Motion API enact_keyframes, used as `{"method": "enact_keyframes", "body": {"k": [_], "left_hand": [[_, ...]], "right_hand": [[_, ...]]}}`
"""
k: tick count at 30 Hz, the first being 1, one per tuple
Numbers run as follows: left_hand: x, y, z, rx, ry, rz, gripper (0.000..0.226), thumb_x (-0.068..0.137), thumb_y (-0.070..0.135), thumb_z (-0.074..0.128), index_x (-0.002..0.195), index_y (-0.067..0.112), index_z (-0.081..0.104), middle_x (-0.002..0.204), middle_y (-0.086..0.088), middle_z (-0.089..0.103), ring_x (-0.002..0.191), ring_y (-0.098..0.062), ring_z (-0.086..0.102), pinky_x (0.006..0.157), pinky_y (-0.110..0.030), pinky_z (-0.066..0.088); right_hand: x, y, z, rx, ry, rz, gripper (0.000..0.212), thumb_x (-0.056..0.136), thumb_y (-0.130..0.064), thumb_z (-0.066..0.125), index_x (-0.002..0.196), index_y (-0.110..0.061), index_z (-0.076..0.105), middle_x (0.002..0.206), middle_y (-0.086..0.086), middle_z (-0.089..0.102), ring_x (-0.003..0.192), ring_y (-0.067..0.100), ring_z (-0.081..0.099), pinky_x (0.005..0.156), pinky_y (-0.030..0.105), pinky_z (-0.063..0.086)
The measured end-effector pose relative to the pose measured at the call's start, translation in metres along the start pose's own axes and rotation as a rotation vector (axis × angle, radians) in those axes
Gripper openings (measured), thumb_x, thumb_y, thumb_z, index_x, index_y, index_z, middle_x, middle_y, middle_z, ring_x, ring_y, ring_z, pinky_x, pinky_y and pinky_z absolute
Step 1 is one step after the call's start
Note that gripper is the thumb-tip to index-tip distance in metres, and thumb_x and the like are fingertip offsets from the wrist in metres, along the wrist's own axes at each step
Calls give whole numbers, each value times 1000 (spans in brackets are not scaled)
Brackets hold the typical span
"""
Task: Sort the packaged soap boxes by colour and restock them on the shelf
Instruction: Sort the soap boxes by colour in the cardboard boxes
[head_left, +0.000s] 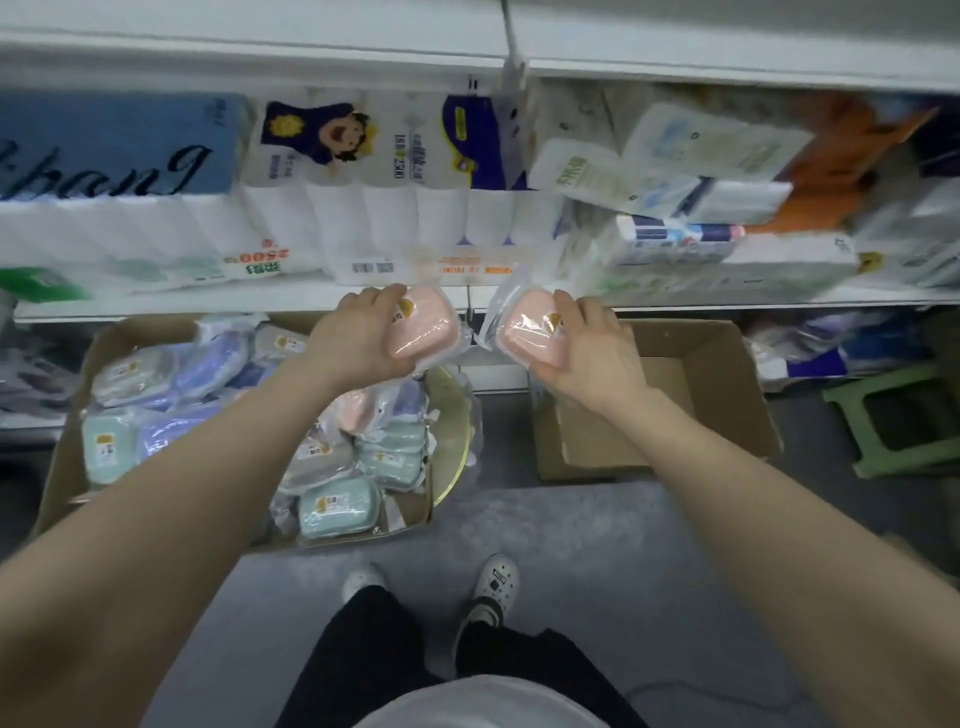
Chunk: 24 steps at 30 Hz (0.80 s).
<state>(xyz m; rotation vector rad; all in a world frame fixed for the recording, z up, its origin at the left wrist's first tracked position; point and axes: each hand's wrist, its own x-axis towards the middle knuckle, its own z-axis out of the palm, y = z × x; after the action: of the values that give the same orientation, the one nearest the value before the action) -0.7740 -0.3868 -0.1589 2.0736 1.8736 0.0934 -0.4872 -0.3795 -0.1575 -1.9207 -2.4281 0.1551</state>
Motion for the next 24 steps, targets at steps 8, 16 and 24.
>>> {"method": "enact_keyframes", "body": {"k": [8, 16, 24], "left_hand": [[37, 62, 19, 6, -24, 133, 95, 68, 45, 78, 146, 18, 30, 134, -9, 48, 119, -31, 46, 96, -41, 44], [77, 144, 67, 53, -109, 233, 97, 66, 46, 79, 145, 19, 31, 134, -9, 49, 117, -31, 47, 94, -40, 44], [145, 267, 158, 2, -107, 209, 91, 65, 38, 81, 142, 12, 40, 130, -15, 53, 109, -39, 51, 93, -41, 41]], "right_hand": [[-24, 72, 3, -12, -1, 135, 89, 77, -60, 65, 147, -17, 32, 127, 12, 48, 112, 35, 50, 88, 43, 42], [-47, 168, 34, 52, -50, 292, 88, 77, -61, 66, 146, -16, 33, 127, 12, 48, 112, 36, 51, 87, 44, 43], [-33, 339, 72, 122, -170, 362, 90, 76, -62, 67, 146, -17, 32, 129, 14, 47, 114, 36, 50, 93, 45, 44]]}}
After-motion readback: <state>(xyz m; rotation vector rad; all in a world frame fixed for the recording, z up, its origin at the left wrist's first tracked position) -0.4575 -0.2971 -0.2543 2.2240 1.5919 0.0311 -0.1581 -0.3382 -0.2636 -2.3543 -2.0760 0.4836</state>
